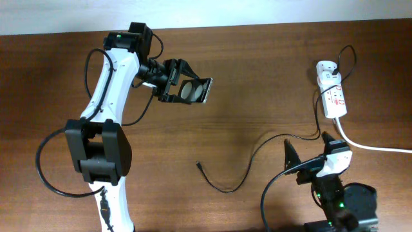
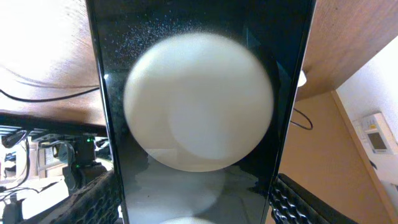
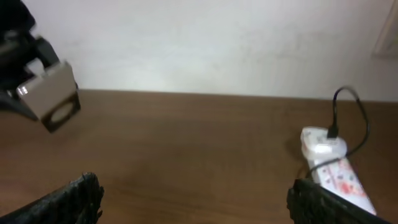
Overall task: Plug charger to phone and switch on socket
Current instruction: 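Move the right gripper toward the phone held by the left gripper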
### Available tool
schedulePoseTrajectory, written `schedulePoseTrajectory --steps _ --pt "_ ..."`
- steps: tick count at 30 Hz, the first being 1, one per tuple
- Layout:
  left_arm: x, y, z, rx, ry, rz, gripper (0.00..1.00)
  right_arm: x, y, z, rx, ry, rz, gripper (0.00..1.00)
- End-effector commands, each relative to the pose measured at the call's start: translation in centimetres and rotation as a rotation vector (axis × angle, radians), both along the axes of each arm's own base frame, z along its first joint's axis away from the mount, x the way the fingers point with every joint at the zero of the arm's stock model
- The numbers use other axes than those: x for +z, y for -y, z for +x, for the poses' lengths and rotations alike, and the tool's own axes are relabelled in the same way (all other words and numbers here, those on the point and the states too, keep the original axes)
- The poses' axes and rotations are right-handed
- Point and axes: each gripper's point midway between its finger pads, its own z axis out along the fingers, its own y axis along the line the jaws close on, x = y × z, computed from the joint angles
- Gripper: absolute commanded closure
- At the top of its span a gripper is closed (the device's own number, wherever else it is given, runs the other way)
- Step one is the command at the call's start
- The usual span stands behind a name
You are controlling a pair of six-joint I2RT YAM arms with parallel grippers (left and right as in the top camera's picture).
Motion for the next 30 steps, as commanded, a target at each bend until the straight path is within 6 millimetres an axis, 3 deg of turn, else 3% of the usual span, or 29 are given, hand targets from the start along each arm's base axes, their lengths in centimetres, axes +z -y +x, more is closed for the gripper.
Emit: schedulePoseTrajectory --steps 1,9,12,15,18,24,28,30 --pt "1.6 0.2 0.3 -0.002 0.032 -0.05 0.79 3.5 0.0 -0.7 0.003 -0.001 0.007 0.01" --pt "1.6 0.1 0.1 -0.004 0.024 -0.048 0.79 8.8 -0.2 -0.3 0.012 -0.214 -0.008 0.01" --pt "1.6 0.1 0.1 -0.004 0.024 -0.048 0.8 8.9 -1.5 0.5 0.082 -0.317 0.004 0.01" --pt "1.6 0.1 0.0 -0.006 0.024 -0.048 0.79 6.7 -3.3 2.5 0.169 -0.531 0.032 0.01" --pt "1.6 0.1 0.0 -0.011 0.029 -0.049 0.8 4.1 -3.4 3.3 0.163 -0.736 0.032 0.01" --pt "1.6 0.1 -0.5 -0.037 0.033 -0.049 0.79 -5.1 -3.9 5.5 0.161 -1.199 0.05 0.01" --pt "1.6 0.1 -0.5 -0.056 0.058 -0.052 0.79 -8.3 -4.0 6.1 0.155 -1.317 0.053 0.01" --pt "1.6 0.0 -0.6 -0.062 0.058 -0.052 0.79 -8.7 -4.1 6.6 0.155 -1.315 0.052 0.01"
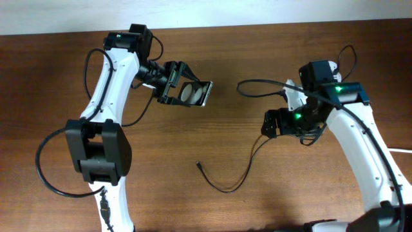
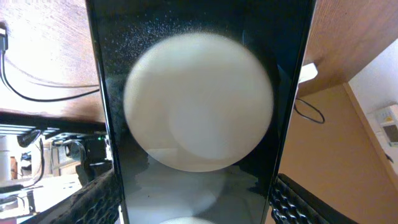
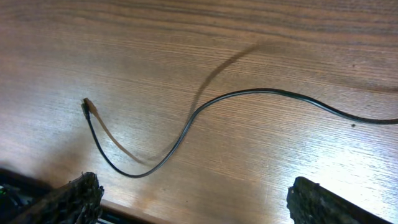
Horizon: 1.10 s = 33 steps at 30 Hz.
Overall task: Plug charger to phone and switch on socket
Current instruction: 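Move the right gripper toward the phone held by the left gripper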
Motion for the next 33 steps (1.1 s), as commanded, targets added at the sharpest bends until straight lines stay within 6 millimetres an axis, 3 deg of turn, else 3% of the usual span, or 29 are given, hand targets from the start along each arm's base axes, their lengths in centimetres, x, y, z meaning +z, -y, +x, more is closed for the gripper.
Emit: schedulePoseTrajectory --steps 1,5,8,10,12,17,21,29,33 --pt "1.5 0.1 0.2 -0.015 0.045 -0.045 0.79 0.1 -0.2 1.6 -0.008 0.043 0.016 0.01" --pt "1.5 0.1 0.0 -0.029 0.05 -0.046 0.79 1.1 0.3 6.1 -0.156 0.196 0.009 0.0" --pt "1.5 0.1 0.0 -0.028 0.05 -0.046 0.8 1.2 0.0 6.2 -0.151 0.197 0.028 0.0" --pt "1.5 0.1 0.0 -0.028 0.05 -0.046 0.81 2.0 -1.5 6.2 -0.126 0.199 0.117 0.0" --pt "1.5 0.1 -0.1 -0.028 0.047 -0.048 0.82 4.2 -3.6 6.4 -0.1 0.209 0.254 0.02" --pt "1.8 0.3 -0.1 -0.027 0.045 -0.069 0.82 8.5 -5.9 6.9 -0.08 0.238 0.423 0.11" --pt "1.9 0.3 -0.1 -0.027 0.043 -0.072 0.85 11.2 -6.3 6.8 -0.133 0.224 0.472 0.18" --pt "1.0 1.9 -0.9 -0.011 -0.027 0.005 0.84 11.6 -6.4 7.1 -0.195 0.204 0.493 0.22" --pt "0.8 4.8 -1.0 -0.028 -0.005 0.02 0.85 11.1 -6.7 7.0 -0.204 0.202 0.46 0.24"
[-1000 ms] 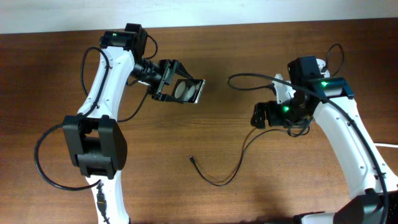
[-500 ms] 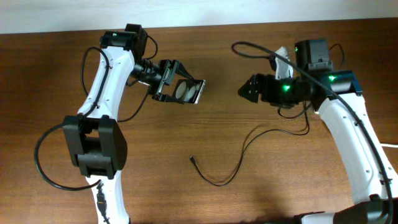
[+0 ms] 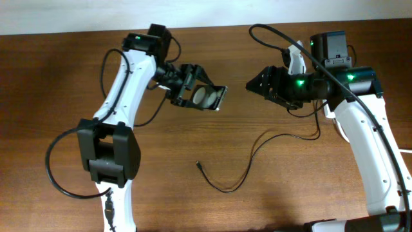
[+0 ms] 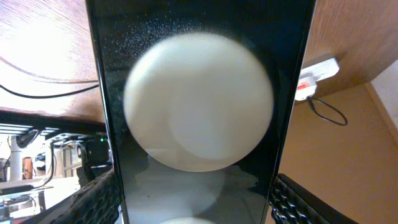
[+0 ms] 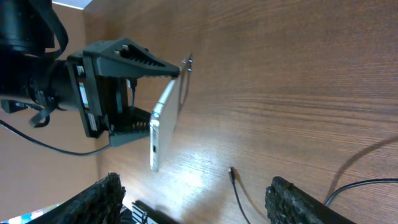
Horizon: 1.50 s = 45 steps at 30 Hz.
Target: Plug charger to phone and switch on socket
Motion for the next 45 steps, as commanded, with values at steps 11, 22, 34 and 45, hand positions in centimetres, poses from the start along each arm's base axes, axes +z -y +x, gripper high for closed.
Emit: schedulePoseTrajectory --steps 11,22,34,45 --pt "0.8 1.9 -0.4 0.059 -0.062 0.027 0.84 -1.9 -4.2 0.8 -0.074 -0.028 -0.133 0.35" --pt "0.8 1.9 -0.4 0.058 -0.061 0.028 0.83 -8.8 -9.8 2.5 -0.002 -0.138 -0.147 0.52" --pt "0.8 1.9 -0.4 0.058 -0.062 0.027 0.82 -7.5 -11.5 2.1 0.062 -0.14 -0.04 0.77" --pt "0.8 1.9 -0.4 0.059 -0.062 0.027 0.82 -6.5 -12.3 2.5 0.073 -0.128 0.028 0.96"
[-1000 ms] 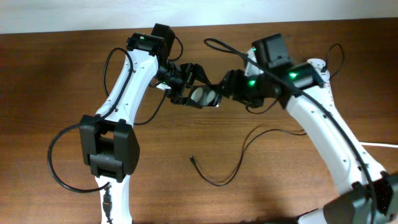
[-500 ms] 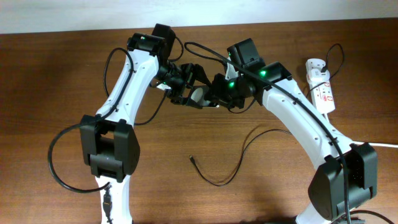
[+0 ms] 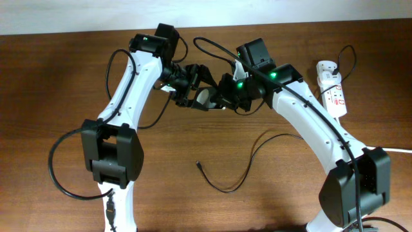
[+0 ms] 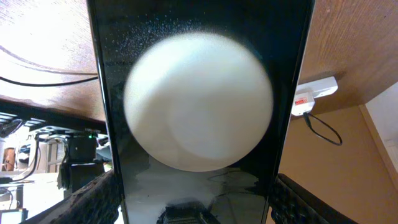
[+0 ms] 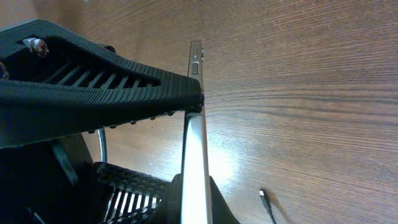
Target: Plug charger to phone and switch on socket
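Note:
The phone (image 3: 205,97) hangs above the table's far middle, my left gripper (image 3: 193,90) shut on its long sides. Its dark screen (image 4: 199,112) fills the left wrist view and mirrors a round lamp, with the left fingers (image 4: 93,199) at the lower corners. My right gripper (image 3: 223,98) meets the phone from the right. In the right wrist view the phone (image 5: 196,124) is edge-on and the right gripper (image 5: 194,190) is closed onto its lower end. The charger plug (image 3: 199,165) lies loose on the table. The white socket strip (image 3: 331,90) lies at the far right.
The black charger cable (image 3: 257,149) curls across the middle of the brown table (image 3: 64,129) toward the strip. The plug tip (image 5: 264,198) shows on the wood just right of the phone. A white mains lead (image 3: 373,147) runs off the right edge.
My right gripper was open and a short way right of the phone; now it is at the phone with its fingers closed on the phone's end. The left gripper still holds the phone.
The left gripper held the phone up throughout. The right arm was first folded at the table's near right, then stretched open over the cable, then faced the phone from the right. Now both grippers hold the phone, and the plug lies where it was.

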### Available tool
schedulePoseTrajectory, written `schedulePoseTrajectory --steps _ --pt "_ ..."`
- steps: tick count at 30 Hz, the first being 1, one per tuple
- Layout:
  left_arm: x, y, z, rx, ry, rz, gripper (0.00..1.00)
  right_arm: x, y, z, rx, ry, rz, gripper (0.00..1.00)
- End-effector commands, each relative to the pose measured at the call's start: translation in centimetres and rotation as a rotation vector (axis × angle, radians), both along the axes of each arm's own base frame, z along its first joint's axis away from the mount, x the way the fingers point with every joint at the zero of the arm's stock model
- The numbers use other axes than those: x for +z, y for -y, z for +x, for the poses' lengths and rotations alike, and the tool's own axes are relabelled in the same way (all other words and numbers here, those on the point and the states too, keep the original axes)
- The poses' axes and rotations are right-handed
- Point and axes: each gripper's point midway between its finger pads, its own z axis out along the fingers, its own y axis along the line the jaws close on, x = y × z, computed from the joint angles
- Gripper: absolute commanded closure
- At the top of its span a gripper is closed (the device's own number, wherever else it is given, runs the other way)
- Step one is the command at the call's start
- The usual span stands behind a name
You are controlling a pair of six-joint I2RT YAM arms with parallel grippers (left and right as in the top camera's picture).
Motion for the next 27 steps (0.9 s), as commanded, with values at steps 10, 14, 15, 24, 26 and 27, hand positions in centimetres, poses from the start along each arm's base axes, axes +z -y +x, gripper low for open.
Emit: schedulePoseTrajectory --steps 10,14,15,24,26,27 --pt "1.1 0.5 -0.1 0.0 0.005 -0.021 0.01 2.4 -0.3 0.9 0.056 0.054 0.118 0.96" --pt "0.2 -0.6 0.4 -0.015 0.055 0.043 0.01 1.8 3.2 1.8 -0.016 0.013 0.101 0.96" --pt "-0.2 -1.2 0.6 -0.039 0.094 0.07 0.01 1.6 5.0 1.7 -0.016 -0.005 0.104 0.96" --pt "0.2 -1.0 3.9 -0.297 0.516 0.015 0.01 3.6 16.7 -1.1 -0.033 0.051 0.237 0.96" --pt "0.4 -0.7 4.0 -0.351 0.577 -0.007 0.01 3.3 18.5 -3.0 -0.092 0.1 0.23 0.96" --pt "0.8 -0.3 4.0 -0.404 0.639 -0.049 0.01 3.4 19.2 -4.7 -0.143 0.164 0.246 0.96"
